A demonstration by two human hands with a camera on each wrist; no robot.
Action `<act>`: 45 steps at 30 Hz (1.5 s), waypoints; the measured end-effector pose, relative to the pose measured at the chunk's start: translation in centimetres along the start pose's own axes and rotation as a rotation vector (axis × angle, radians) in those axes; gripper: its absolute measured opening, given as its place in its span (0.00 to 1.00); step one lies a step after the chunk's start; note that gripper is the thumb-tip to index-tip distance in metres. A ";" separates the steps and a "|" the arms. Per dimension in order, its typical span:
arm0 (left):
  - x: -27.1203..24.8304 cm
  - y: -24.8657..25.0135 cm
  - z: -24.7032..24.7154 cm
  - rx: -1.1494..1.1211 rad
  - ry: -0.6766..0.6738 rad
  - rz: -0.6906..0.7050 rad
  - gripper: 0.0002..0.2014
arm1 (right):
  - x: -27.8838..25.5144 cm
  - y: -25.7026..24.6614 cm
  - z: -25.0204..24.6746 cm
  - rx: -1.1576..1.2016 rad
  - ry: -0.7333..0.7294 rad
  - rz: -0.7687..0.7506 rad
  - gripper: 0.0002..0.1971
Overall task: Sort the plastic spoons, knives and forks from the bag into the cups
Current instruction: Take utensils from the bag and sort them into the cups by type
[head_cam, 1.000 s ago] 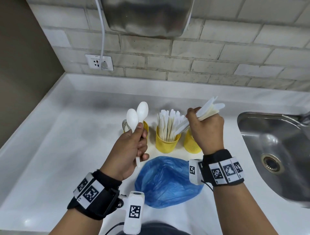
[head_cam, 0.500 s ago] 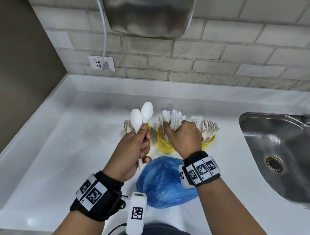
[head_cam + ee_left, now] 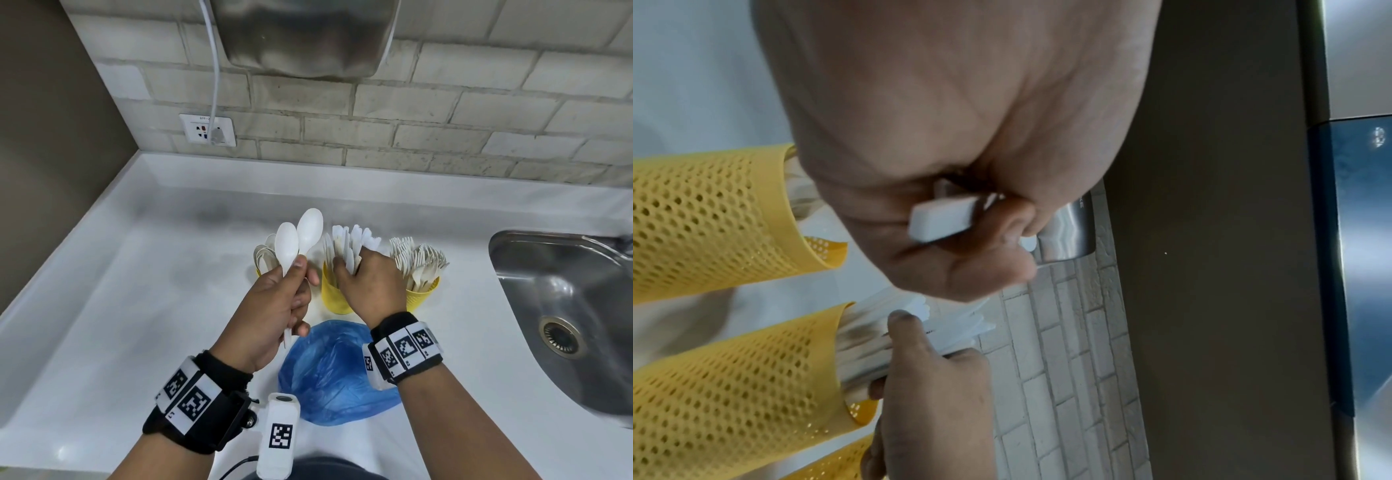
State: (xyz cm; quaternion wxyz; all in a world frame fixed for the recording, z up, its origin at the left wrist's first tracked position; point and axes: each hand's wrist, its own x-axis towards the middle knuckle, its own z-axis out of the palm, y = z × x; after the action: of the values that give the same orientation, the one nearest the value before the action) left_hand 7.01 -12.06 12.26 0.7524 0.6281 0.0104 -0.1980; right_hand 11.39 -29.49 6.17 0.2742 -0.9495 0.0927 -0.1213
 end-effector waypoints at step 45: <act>-0.7 0.3 -0.8 0.312 -0.267 0.160 0.10 | -0.6 -5.1 -6.7 0.772 -0.396 -0.350 0.12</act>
State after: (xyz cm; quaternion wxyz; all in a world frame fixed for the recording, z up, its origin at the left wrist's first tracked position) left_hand 6.65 -11.04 12.56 0.6541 0.7040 -0.1698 -0.2183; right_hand 9.46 -28.36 14.31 0.5952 -0.7844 -0.1746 -0.0080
